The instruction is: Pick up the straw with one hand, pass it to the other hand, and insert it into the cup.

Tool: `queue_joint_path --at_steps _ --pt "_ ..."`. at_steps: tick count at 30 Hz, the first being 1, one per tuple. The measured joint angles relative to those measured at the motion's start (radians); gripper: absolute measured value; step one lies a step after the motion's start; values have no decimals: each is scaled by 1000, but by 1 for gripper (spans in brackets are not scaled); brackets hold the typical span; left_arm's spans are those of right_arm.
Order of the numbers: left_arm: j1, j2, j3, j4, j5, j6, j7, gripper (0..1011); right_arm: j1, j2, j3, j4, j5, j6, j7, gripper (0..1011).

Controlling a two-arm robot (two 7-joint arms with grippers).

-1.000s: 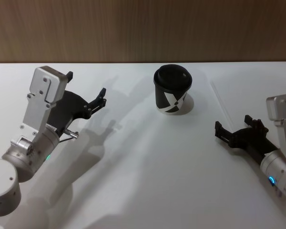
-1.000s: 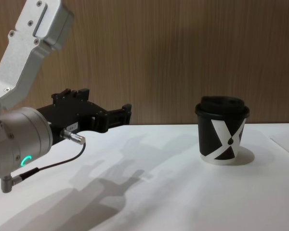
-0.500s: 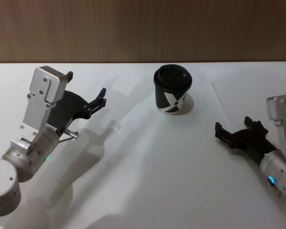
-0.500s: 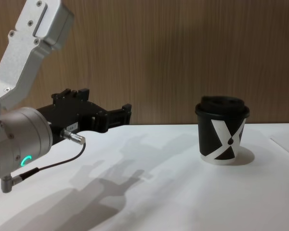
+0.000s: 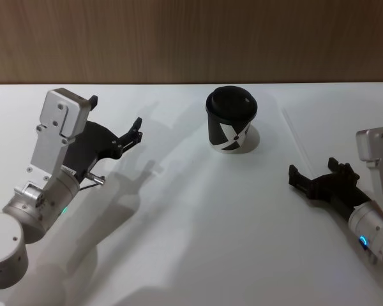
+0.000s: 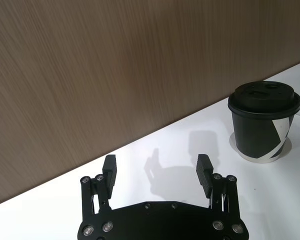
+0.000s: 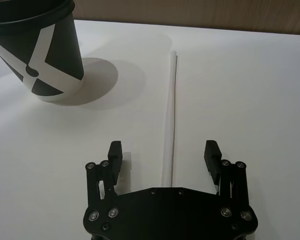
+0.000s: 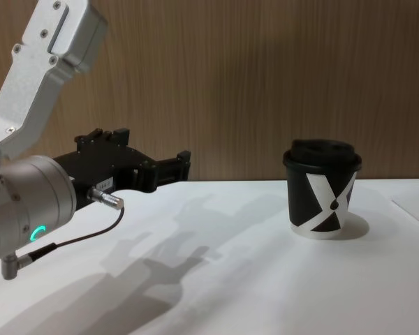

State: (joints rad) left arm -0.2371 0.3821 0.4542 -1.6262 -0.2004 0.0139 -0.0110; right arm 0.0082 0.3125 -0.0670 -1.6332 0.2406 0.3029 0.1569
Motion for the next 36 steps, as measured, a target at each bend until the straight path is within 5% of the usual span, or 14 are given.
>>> queue_joint_path --at_steps 12,36 --pt "0 0 0 0 0 0 0 1003 0 1 0 -4 -17 8 0 944" --pt "0 0 0 0 0 0 0 1003 0 3 0 -6 -26 13 3 196"
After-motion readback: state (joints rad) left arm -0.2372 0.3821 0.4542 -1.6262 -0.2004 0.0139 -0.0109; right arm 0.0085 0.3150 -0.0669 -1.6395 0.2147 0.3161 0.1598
